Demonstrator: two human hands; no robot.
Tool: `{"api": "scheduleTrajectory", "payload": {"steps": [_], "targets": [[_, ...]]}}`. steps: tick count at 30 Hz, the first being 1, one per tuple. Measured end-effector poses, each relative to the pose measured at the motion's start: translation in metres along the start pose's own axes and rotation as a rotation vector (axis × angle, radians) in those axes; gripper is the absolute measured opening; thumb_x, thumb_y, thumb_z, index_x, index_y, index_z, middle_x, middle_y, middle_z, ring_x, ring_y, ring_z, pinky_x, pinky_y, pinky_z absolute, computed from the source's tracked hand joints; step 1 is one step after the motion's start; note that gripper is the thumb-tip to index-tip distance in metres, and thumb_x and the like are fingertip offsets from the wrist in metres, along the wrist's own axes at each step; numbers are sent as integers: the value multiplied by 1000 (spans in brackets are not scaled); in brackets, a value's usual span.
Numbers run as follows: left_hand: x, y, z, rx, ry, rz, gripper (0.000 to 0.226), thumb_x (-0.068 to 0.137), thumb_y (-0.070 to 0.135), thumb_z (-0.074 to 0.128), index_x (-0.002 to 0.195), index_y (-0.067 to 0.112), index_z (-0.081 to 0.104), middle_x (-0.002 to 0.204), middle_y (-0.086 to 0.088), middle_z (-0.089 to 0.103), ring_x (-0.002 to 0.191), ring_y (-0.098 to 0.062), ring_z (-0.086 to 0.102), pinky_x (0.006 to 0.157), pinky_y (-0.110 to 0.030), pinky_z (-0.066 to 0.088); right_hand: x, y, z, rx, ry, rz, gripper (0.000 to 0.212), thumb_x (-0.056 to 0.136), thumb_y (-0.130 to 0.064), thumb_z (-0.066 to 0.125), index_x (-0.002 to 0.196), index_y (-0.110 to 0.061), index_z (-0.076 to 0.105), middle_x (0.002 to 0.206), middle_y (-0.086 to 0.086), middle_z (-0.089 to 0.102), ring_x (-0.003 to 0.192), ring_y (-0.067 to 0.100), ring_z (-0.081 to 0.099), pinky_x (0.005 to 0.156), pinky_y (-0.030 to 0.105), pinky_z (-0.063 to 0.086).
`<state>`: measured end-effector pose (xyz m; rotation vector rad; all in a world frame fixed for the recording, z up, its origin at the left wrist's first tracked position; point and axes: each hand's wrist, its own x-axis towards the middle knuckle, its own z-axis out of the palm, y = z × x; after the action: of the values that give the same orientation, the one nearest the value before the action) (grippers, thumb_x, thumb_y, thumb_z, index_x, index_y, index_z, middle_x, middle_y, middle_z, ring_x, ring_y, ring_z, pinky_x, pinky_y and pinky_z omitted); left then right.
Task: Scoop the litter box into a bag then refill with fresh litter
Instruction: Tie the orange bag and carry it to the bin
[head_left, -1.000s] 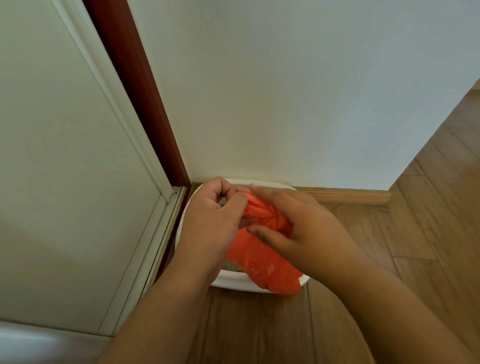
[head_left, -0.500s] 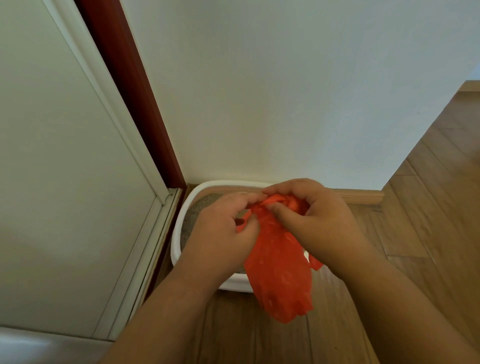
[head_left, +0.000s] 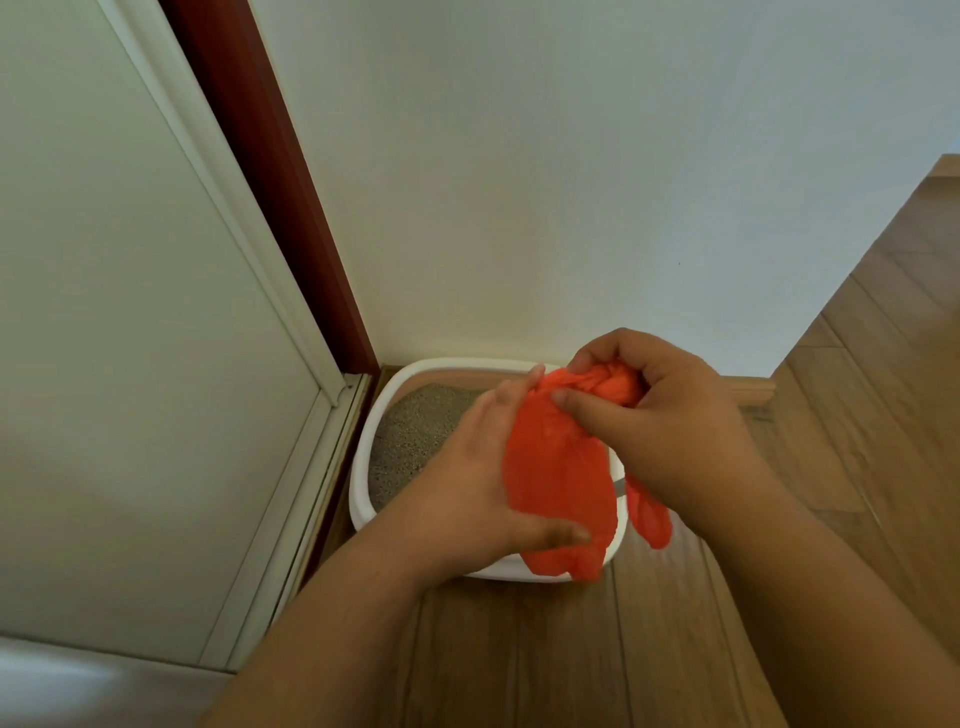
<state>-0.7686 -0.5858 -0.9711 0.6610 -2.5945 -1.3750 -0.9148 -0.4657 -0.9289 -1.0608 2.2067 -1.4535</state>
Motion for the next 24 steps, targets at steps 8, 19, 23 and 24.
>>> {"api": "scheduleTrajectory", "payload": {"steps": [8,19,23,24], "targets": [[8,-5,10,106,63,-46,46,87,35,78,129,38,58,119,11,56,107,-4,58,93,-32,53,-1,-1,0,221,-87,42,30,93,-12,69,93,-39,80,104,-15,73,98,2,67,86,27,59],[4,-6,0,100,65,-51,14,105,28,52,95,38,54,81,9,63,65,2,58,58,-20,48,-3,1,3,-302,-241,-81,35,71,-51,85,96,-38,64,106,-21,57,97,-1,56,78,19,50],[4,-1,-2,93,103,-43,5,103,38,56,100,39,53,80,7,65,64,-1,60,56,-21,50,0,1,4,-334,-194,-48,15,82,-33,80,87,-35,66,91,-16,63,85,1,59,63,17,43],[4,-1,-3,85,114,-57,8,102,40,59,104,41,52,87,9,67,71,-1,64,63,-23,55,0,2,5,-315,-176,-44,14,83,-30,79,85,-35,66,89,-16,64,84,1,60,61,16,42]]}}
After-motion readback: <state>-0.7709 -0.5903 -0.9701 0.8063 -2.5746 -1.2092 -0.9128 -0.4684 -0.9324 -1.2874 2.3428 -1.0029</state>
